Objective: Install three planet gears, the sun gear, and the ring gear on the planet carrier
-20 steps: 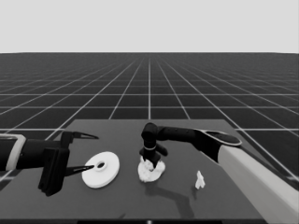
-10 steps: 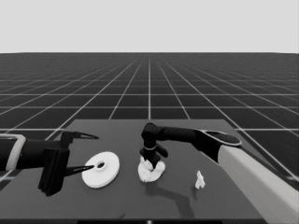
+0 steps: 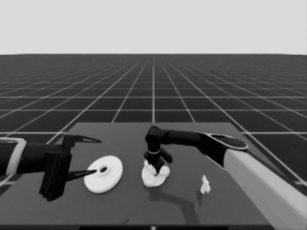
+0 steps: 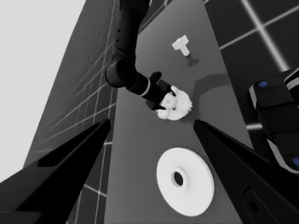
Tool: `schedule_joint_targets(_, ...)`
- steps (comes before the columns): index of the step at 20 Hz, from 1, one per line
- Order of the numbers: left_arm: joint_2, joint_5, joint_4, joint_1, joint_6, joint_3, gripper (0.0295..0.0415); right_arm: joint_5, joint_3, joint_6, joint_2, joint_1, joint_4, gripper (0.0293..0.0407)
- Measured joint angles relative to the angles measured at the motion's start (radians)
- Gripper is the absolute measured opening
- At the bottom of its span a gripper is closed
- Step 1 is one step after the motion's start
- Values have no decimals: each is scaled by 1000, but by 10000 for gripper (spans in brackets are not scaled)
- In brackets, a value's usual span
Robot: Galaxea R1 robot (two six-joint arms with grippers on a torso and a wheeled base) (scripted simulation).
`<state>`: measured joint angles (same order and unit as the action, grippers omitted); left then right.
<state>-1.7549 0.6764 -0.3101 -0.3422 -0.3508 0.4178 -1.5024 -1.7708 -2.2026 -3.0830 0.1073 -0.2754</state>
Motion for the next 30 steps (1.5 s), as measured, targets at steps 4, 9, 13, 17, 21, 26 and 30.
schedule_joint_targets(4,0,0,0,0,0,0,385,0,0,-42,0,0,0,309)
schedule_joint_targets(9,0,0,0,0,0,0,385,0,0,-94,0,0,0,310)
schedule_joint_targets(13,0,0,0,0,0,0,385,0,0,-136,0,0,0,309)
schedule_joint_targets(17,0,0,0,0,0,0,385,0,0,-167,0,0,0,369)
schedule_joint_targets(21,0,0,0,0,0,0,385,0,0,-172,0,0,0,384)
schedule_joint_targets(26,0,0,0,0,0,0,385,-59,106,184,28,-101,117,393)
schedule_joint_targets(30,0,0,0,0,0,0,385,-79,112,728,25,-325,298,385)
